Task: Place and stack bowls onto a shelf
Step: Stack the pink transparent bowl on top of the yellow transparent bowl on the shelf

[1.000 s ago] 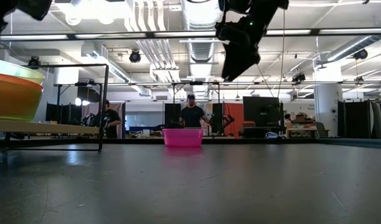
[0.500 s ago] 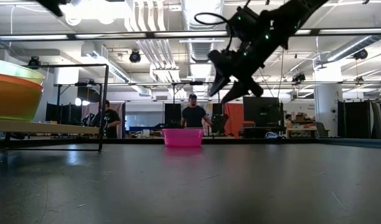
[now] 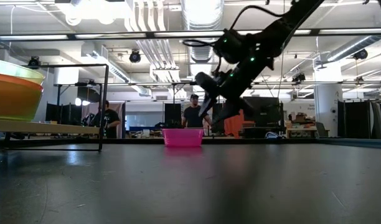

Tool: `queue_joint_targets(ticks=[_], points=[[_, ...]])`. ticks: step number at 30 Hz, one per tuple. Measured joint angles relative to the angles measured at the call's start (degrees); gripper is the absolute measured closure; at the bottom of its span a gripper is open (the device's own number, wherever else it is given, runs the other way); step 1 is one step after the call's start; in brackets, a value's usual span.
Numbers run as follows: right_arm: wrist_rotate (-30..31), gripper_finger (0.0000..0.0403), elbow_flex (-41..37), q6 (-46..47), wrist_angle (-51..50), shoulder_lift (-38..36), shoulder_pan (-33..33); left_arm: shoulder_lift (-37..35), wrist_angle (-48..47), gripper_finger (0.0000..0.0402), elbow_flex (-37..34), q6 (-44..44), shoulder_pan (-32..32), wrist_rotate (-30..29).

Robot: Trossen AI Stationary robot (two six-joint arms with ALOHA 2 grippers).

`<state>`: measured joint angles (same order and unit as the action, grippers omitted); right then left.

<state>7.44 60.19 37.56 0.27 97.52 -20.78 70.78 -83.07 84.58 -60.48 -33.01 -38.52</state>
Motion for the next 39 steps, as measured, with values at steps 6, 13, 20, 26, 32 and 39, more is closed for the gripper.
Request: queue_joint_targets(ticks=[6,13,20,26,32,39], points=[[-1.17,0.0182,5.51,0.46,-0.27,6.16,0.0,-0.26,-0.33,0.0248,-0.8,-0.17,0.0,0.02],[-1.99,0.0182,10.78,1.58,-5.04,11.43,0.0,-0.45,-1.05,0.0248,-1.08,-0.03,0.0,0.19],[-1.68,0.0187,13.27,0.84,-5.2,13.46,0.0,-0.52,-2.18,0.0248,-1.1,0.01,0.0,0.22],[-1.96,0.0223,15.36,0.83,-5.76,15.95,0.0,-0.54,-2.25,0.0248,-1.1,0.73,0.0,0.18],[-2.56,0.0292,15.47,-0.19,-6.15,15.74,0.0,-0.56,-2.25,0.0248,-1.12,1.04,0.0,0.04],[-4.87,0.039,15.45,-5.23,-6.1,15.43,0.0,-0.56,-2.09,0.0248,-1.12,1.04,0.0,-1.15]])
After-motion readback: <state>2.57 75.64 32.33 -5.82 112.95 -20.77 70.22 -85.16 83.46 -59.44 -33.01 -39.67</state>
